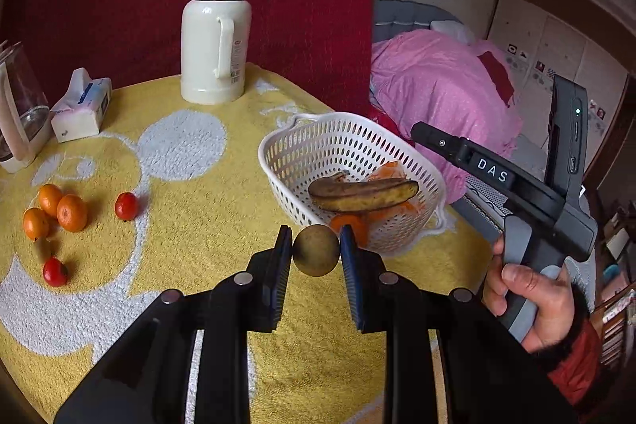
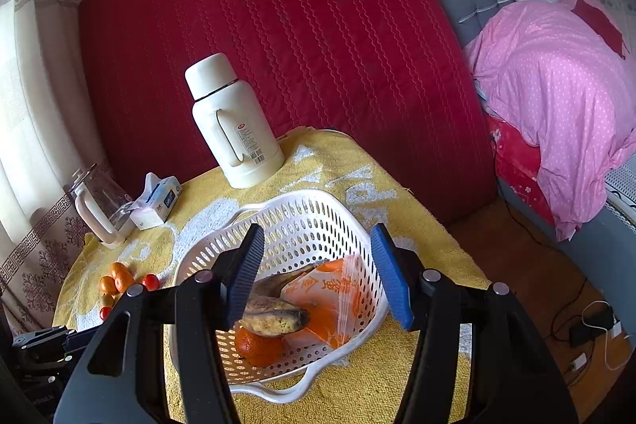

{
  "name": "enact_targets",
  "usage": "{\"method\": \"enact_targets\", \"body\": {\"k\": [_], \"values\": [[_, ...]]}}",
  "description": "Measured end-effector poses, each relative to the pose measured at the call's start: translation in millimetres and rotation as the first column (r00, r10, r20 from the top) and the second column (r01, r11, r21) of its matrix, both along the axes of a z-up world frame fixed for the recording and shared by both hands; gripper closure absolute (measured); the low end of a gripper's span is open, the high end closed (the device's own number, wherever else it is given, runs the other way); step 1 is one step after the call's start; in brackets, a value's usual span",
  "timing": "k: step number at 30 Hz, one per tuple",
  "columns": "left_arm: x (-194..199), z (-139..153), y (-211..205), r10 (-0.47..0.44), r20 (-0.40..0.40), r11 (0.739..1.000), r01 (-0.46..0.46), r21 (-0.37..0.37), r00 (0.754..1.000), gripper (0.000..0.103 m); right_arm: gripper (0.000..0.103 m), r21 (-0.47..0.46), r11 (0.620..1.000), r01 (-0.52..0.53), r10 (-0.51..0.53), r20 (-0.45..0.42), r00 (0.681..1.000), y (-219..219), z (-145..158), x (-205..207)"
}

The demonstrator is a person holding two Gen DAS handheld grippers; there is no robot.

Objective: Organize fruits
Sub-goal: 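Carry the kiwi into the white basket and open the left tool, then open the right tool to release the banana and withdraw both tools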

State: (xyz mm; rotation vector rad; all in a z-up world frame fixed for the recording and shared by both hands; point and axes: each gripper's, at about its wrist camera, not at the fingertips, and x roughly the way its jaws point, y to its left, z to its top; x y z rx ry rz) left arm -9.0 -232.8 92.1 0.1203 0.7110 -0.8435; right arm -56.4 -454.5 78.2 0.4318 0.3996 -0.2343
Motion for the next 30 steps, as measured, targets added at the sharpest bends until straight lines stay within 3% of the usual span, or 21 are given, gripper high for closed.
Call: {"method": "enact_targets", "body": {"k": [11,12,13,15,18,20,22,24,25,30], "values": [[17,-13,-36,-0.034,-0.013,0.999,0.034,0.016,0.999,0.076,0.045,0.015,1.0,-0.002,0.002,-0.003,1.0,-3,-3,2],[18,-13,-36,-0.035,-0.022,0.999,0.035,0.013,0.999,0.068,0.045,0.016,1.0,-0.001,0.001,-0.003,1.0,-3,-3,2],[19,-14,-34,-0.03,-0.025,0.999,0.03,0.01,0.999,0.049,0.044,0.018,1.0,0.001,-0.001,-0.004,1.0,-3,-3,2],[20,-12,-28,-0.008,-0.015,1.0,0.008,-0.006,1.0,0.028,0.038,0.021,1.0,0.008,-0.008,-0.002,1.0,-4,-4,2],[20,-9,-19,0.017,0.001,1.0,-0.017,-0.011,1.0,0.025,0.036,0.019,1.0,0.014,-0.014,0.0,1.0,-4,-4,2],[20,-7,-12,0.041,0.021,0.999,-0.041,-0.008,0.999,0.014,0.036,0.02,1.0,0.012,-0.012,0.0,1.0,-3,-4,2],[20,-7,-4,0.068,0.045,0.998,-0.068,-0.002,0.997,0.011,0.03,0.022,1.0,0.008,-0.008,0.002,1.0,-3,-5,2],[19,-7,2,0.097,0.065,0.995,-0.097,0.01,0.993,0.009,0.016,0.025,1.0,0.007,-0.007,0.015,1.0,-3,-4,0],[19,-8,5,0.112,0.076,0.993,-0.114,0.015,0.991,0.005,0.016,0.023,1.0,0.006,-0.007,0.021,1.0,-2,-3,-1],[20,-12,21,0.188,0.101,0.981,-0.193,0.036,0.977,0.005,0.01,0.019,1.0,-0.002,0.001,0.025,1.0,0,-1,-2]]}}
